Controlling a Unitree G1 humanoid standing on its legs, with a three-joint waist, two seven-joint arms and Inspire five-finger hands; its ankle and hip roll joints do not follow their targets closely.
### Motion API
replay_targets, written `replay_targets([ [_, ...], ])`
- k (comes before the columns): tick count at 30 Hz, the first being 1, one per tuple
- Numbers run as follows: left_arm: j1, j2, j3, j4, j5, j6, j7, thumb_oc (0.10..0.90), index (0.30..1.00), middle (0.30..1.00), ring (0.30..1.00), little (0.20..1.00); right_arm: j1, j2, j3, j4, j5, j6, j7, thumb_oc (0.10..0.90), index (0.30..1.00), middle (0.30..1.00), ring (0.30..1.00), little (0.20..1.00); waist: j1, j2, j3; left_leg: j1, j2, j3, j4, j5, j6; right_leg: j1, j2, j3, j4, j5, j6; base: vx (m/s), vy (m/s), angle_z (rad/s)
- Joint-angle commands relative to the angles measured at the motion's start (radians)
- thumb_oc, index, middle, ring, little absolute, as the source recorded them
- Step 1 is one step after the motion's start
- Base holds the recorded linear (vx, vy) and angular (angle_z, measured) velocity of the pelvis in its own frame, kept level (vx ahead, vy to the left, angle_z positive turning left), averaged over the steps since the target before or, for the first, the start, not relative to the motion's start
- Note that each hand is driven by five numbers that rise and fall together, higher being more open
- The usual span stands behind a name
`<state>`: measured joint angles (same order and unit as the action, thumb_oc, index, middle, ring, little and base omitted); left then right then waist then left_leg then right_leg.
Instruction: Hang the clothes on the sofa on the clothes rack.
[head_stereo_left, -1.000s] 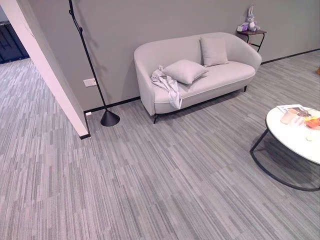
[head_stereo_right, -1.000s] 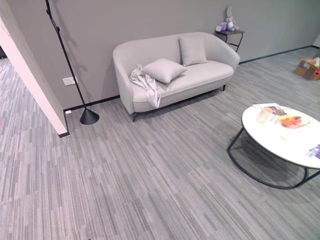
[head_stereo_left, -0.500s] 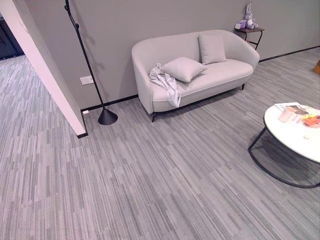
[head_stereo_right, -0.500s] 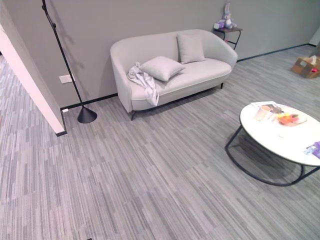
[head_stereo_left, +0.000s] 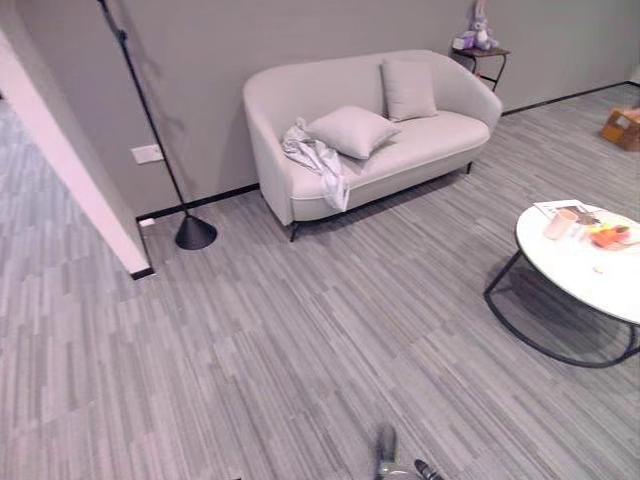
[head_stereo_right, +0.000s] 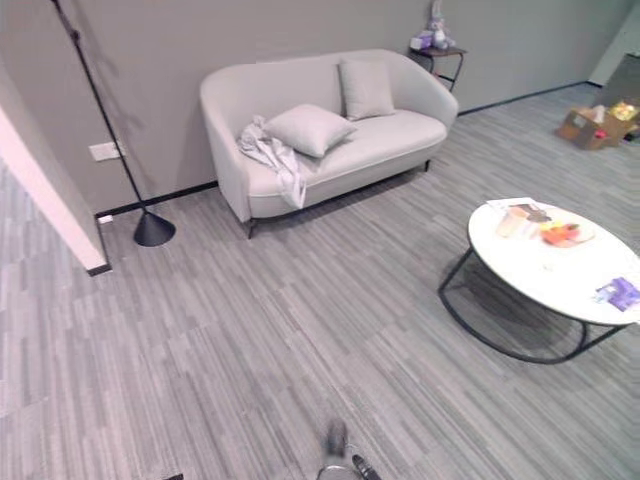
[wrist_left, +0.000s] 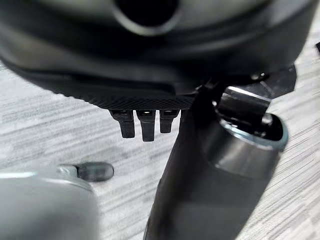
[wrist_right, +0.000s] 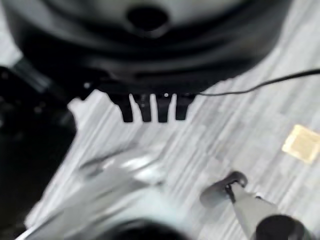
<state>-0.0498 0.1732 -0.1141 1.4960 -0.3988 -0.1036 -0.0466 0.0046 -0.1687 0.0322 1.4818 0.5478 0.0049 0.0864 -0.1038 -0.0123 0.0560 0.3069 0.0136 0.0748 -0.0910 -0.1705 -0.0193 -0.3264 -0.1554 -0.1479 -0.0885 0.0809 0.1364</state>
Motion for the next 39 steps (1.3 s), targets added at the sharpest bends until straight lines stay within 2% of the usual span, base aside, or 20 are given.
replay_targets([
  [1, -0.036, -0.028, -0.017, 0.003, 0.031, -0.037, -0.009, 0.8, 0.9, 0.9, 0.9, 0.9, 0.004, 0.001, 0.029, 0.073, -0.014, 0.01, 0.019, 0.8, 0.9, 0.9, 0.9, 0.9, 0.036, 0.01, -0.027, 0.035, 0.04, -0.046, 0.004, -0.034, -0.024, 0.065, -0.034, 0.0, 0.001, 0.163, 0.067, 0.48, -0.383, 0.57],
  [4, -0.029, -0.03, -0.009, 0.006, 0.028, -0.037, -0.004, 0.8, 0.9, 0.9, 0.9, 0.9, 0.005, -0.012, 0.032, 0.075, -0.013, 0.0, 0.016, 0.8, 0.9, 0.9, 0.9, 0.9, 0.033, 0.031, -0.048, 0.04, 0.118, -0.061, 0.004, 0.061, -0.062, 0.075, 0.005, -0.007, 0.032, 0.163, 0.042, 0.32, -0.369, 0.38],
  [5, -0.025, -0.032, -0.006, 0.004, 0.009, -0.04, 0.005, 0.8, 0.9, 0.9, 0.9, 0.9, -0.003, -0.022, 0.049, 0.061, -0.016, -0.01, 0.01, 0.8, 0.9, 0.9, 0.9, 0.9, 0.038, 0.047, -0.06, 0.035, 0.18, -0.076, 0.014, 0.173, -0.094, 0.064, 0.042, -0.016, 0.088, 0.127, 0.014, 0.36, -0.49, 0.17],
  [7, -0.021, -0.032, -0.001, 0.003, -0.005, -0.04, 0.011, 0.8, 0.9, 0.9, 0.9, 0.9, -0.009, -0.026, 0.063, 0.05, -0.015, -0.02, 0.007, 0.8, 0.9, 0.9, 0.9, 0.9, 0.047, 0.05, -0.066, 0.002, 0.222, -0.084, 0.079, 0.281, -0.113, 0.087, 0.069, -0.034, 0.113, 0.082, -0.013, 0.25, -0.352, 0.08],
  [8, -0.021, -0.032, -0.001, 0.003, -0.005, -0.04, 0.011, 0.8, 0.9, 0.9, 0.9, 0.9, -0.009, -0.026, 0.063, 0.05, -0.015, -0.02, 0.007, 0.8, 0.9, 0.9, 0.9, 0.9, 0.047, 0.05, -0.066, 0.001, 0.222, -0.084, 0.079, 0.281, -0.113, 0.087, 0.069, -0.034, 0.113, 0.082, -0.013, 0.4, -0.551, -0.02],
  [9, -0.018, -0.029, 0.003, -0.009, -0.024, -0.038, 0.023, 0.8, 0.9, 0.9, 0.9, 0.9, -0.016, -0.029, 0.081, 0.029, -0.007, -0.037, 0.0, 0.8, 0.9, 0.9, 0.9, 0.9, 0.064, 0.011, -0.067, -0.088, 0.271, -0.07, 0.295, 0.436, -0.118, 0.181, 0.105, -0.042, 0.09, 0.033, -0.069, 0.44, -0.63, -0.09],
  [11, -0.018, -0.025, -0.014, -0.041, -0.012, -0.041, 0.04, 0.8, 0.9, 0.9, 0.9, 0.9, -0.024, -0.035, 0.096, 0.011, -0.007, -0.048, -0.016, 0.8, 0.9, 0.9, 0.9, 0.9, 0.081, -0.028, -0.048, -0.151, 0.322, -0.02, 0.435, 0.506, -0.098, 0.252, 0.121, -0.056, 0.058, 0.01, -0.104, 0.43, -0.621, 0.14],
  [13, -0.021, -0.027, -0.031, -0.056, -0.004, -0.044, 0.041, 0.8, 0.9, 0.9, 0.9, 0.9, -0.031, -0.041, 0.103, 0.011, -0.016, -0.047, -0.022, 0.8, 0.9, 0.9, 0.9, 0.9, 0.093, -0.045, -0.038, -0.183, 0.325, 0.008, 0.489, 0.484, -0.077, 0.284, 0.122, -0.047, 0.043, 0.002, -0.113, 0.28, -0.296, 0.02],
  [14, -0.029, -0.029, -0.045, -0.083, -0.024, -0.05, 0.041, 0.8, 0.9, 0.9, 0.9, 0.9, -0.052, -0.069, 0.127, 0.001, -0.051, -0.041, -0.029, 0.8, 0.9, 0.9, 0.9, 0.9, 0.148, -0.072, -0.011, -0.362, 0.155, 0.001, 0.56, 0.313, -0.032, 0.362, 0.105, -0.017, 0.018, -0.021, -0.11, 0.41, -0.237, -0.11],
  [15, -0.031, -0.024, -0.031, -0.082, -0.045, -0.062, 0.053, 0.8, 0.9, 0.9, 0.9, 0.9, -0.058, -0.072, 0.141, -0.01, -0.063, -0.044, -0.025, 0.8, 0.9, 0.9, 0.9, 0.9, 0.176, -0.065, 0.003, -0.406, 0.072, -0.003, 0.447, 0.244, -0.021, 0.383, 0.106, -0.01, 0.024, -0.042, -0.099, 0.41, -0.237, -0.18],
  [17, -0.03, -0.024, -0.025, -0.079, -0.052, -0.064, 0.053, 0.8, 0.9, 0.9, 0.9, 0.9, -0.062, -0.069, 0.149, -0.015, -0.066, -0.046, -0.023, 0.8, 0.9, 0.9, 0.9, 0.9, 0.189, -0.061, 0.004, -0.426, 0.039, -0.004, 0.384, 0.233, -0.016, 0.4, 0.111, -0.008, 0.026, -0.053, -0.096, 0.25, -0.075, -0.68],
  [18, -0.023, -0.021, -0.005, -0.071, -0.063, -0.062, 0.052, 0.8, 0.9, 0.9, 0.9, 0.9, -0.06, -0.06, 0.169, -0.028, -0.085, -0.051, -0.02, 0.8, 0.9, 0.9, 0.9, 0.9, 0.218, -0.044, 0.001, -0.451, -0.03, -0.032, 0.221, 0.258, -0.006, 0.434, 0.144, 0.003, 0.022, -0.076, -0.097, 0.27, -0.081, -0.79],
  [19, -0.023, -0.021, -0.004, -0.071, -0.063, -0.062, 0.052, 0.8, 0.9, 0.9, 0.9, 0.9, -0.06, -0.06, 0.169, -0.028, -0.085, -0.051, -0.02, 0.8, 0.9, 0.9, 0.9, 0.9, 0.217, -0.045, 0.0, -0.452, -0.031, -0.033, 0.218, 0.261, -0.006, 0.432, 0.144, 0.002, 0.022, -0.075, -0.097, 0.4, -0.121, -0.29],
  [20, -0.009, -0.018, 0.015, -0.055, -0.061, -0.064, 0.049, 0.8, 0.9, 0.9, 0.9, 0.9, -0.058, -0.046, 0.192, -0.046, -0.108, -0.058, -0.015, 0.8, 0.9, 0.9, 0.9, 0.9, 0.248, -0.022, -0.003, -0.502, -0.072, -0.067, 0.112, 0.337, -0.016, 0.47, 0.186, 0.024, 0.02, -0.101, -0.107, 0.34, -0.107, -0.21],
  [25, 0.029, -0.013, 0.049, -0.021, -0.045, -0.052, 0.044, 0.8, 0.9, 0.9, 0.9, 0.9, -0.053, -0.024, 0.241, -0.083, -0.16, -0.059, -0.004, 0.8, 0.9, 0.9, 0.9, 0.9, 0.295, -0.015, -0.005, -0.547, -0.096, -0.049, 0.036, 0.391, -0.033, 0.545, 0.213, 0.075, 0.024, -0.151, -0.117, 0.3, -0.066, -0.4],
  [28, 0.074, -0.008, 0.079, 0.011, -0.008, -0.041, 0.04, 0.8, 0.9, 0.9, 0.9, 0.9, -0.043, -0.012, 0.281, -0.12, -0.22, -0.06, 0.007, 0.8, 0.9, 0.9, 0.9, 0.9, 0.32, -0.02, -0.033, -0.514, -0.079, -0.034, 0.042, 0.391, -0.005, 0.6, 0.21, 0.102, 0.059, -0.206, -0.121, 0.48, -0.029, -0.71],
  [30, 0.08, -0.003, 0.083, 0.019, 0.016, -0.042, 0.045, 0.8, 0.9, 0.9, 0.9, 0.9, -0.034, -0.002, 0.284, -0.113, -0.235, -0.061, 0.006, 0.8, 0.9, 0.9, 0.9, 0.9, 0.325, -0.046, -0.054, -0.496, -0.09, -0.035, 0.065, 0.364, 0.012, 0.629, 0.18, 0.095, 0.072, -0.218, -0.109, 0.57, 0.011, -0.19],
  [34, 0.063, 0.006, 0.045, -0.006, 0.06, -0.05, 0.054, 0.8, 0.9, 0.9, 0.9, 0.9, -0.021, 0.007, 0.266, -0.081, -0.239, -0.057, 0.013, 0.8, 0.9, 0.9, 0.9, 0.9, 0.341, -0.103, -0.09, -0.457, -0.128, -0.01, 0.115, 0.273, 0.051, 0.612, 0.083, 0.076, 0.187, -0.091, -0.033, 0.44, 0.061, 0.19],
  [37, 0.032, 0.009, 0.01, -0.009, 0.077, -0.041, 0.053, 0.8, 0.9, 0.9, 0.9, 0.9, -0.038, 0.004, 0.241, -0.054, -0.229, -0.054, 0.011, 0.8, 0.9, 0.9, 0.9, 0.9, 0.327, -0.093, -0.076, -0.396, -0.144, -0.014, 0.116, 0.222, 0.095, 0.505, 0.051, 0.076, 0.486, 0.108, 0.046, 0.25, 0.11, -0.03],
  [39, 0.016, 0.007, -0.015, -0.007, 0.089, -0.036, 0.047, 0.8, 0.9, 0.9, 0.9, 0.9, -0.043, 0.005, 0.236, -0.052, -0.227, -0.051, 0.012, 0.8, 0.9, 0.9, 0.9, 0.9, 0.287, -0.053, -0.054, -0.325, -0.138, -0.046, 0.102, 0.195, 0.124, 0.404, 0.037, 0.058, 0.709, 0.175, 0.04, 0.21, 0.126, -0.09],
])
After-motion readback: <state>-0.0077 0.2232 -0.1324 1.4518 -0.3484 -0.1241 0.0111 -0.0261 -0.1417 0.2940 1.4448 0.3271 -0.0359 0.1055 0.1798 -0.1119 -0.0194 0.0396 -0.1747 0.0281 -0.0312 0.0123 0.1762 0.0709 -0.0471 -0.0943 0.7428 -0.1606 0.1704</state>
